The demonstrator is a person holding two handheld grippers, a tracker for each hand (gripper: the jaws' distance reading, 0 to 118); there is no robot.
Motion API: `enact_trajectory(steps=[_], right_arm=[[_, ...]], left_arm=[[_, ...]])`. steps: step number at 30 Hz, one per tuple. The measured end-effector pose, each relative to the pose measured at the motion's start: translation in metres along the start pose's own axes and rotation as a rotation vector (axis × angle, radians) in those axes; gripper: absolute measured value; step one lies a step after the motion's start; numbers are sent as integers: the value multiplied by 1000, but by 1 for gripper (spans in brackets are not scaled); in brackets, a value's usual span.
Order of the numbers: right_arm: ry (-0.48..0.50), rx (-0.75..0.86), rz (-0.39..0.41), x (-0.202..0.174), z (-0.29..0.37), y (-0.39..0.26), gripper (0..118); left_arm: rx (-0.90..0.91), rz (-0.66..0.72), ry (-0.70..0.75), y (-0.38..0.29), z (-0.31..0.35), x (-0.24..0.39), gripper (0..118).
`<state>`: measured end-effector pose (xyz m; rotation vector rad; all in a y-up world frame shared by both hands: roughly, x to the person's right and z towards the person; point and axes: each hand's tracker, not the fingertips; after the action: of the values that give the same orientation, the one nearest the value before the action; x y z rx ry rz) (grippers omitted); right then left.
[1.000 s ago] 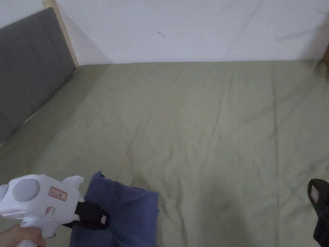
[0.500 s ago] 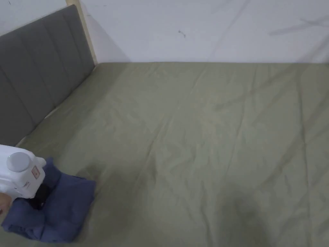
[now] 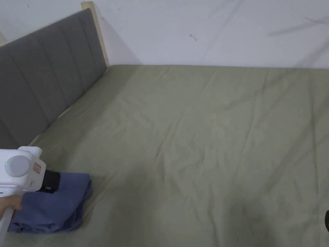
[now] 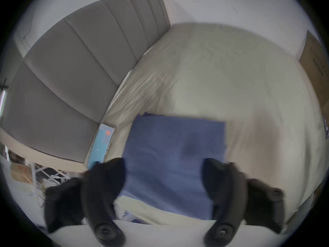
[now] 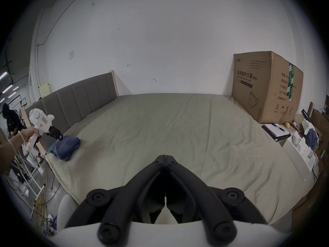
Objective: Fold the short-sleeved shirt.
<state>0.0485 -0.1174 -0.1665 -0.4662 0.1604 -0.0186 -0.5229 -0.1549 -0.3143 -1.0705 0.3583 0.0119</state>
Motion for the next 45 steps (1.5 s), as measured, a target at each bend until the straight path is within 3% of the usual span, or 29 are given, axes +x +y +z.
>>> enact_trajectory(steps=[1,2,4,12,19,21,25,37,40,41,43,44,45], right_arm=[[3,7,2,0,1,1,0],[5,11,3,-1,2,2,0],[8,27,3,0,4,6,0],[-10,113,-18,16,11,28,0],[-41,142,-23,33,8,40,0],[-42,166,-41,38,13,41,0],[-100,197,30,42,17,49,0],[-137,243,12,60,31,62,0],[-151,256,10,59,33,63,0],[-156,258,8,60,34,64,0],[-155,265,-6,61,36,66,5],[-154,270,-15,61,38,68,18],[-149,273,-21,62,39,69,32]], left_arm=[[40,-22,-22,-4,11,8,23],[74,-28,-7,-8,20,18,4],[148,-62,21,-17,41,39,0],[474,-45,-140,-56,147,126,0],[724,-103,-152,-90,217,213,0],[762,-91,-171,-95,227,227,0],[801,-65,-230,-104,245,253,0],[875,-88,-239,-107,267,293,0],[874,-111,-235,-109,270,297,10],[872,-114,-251,-109,271,297,20],[857,-130,-283,-108,274,297,63],[869,-122,-294,-110,275,296,88],[877,-116,-294,-112,276,296,100]])
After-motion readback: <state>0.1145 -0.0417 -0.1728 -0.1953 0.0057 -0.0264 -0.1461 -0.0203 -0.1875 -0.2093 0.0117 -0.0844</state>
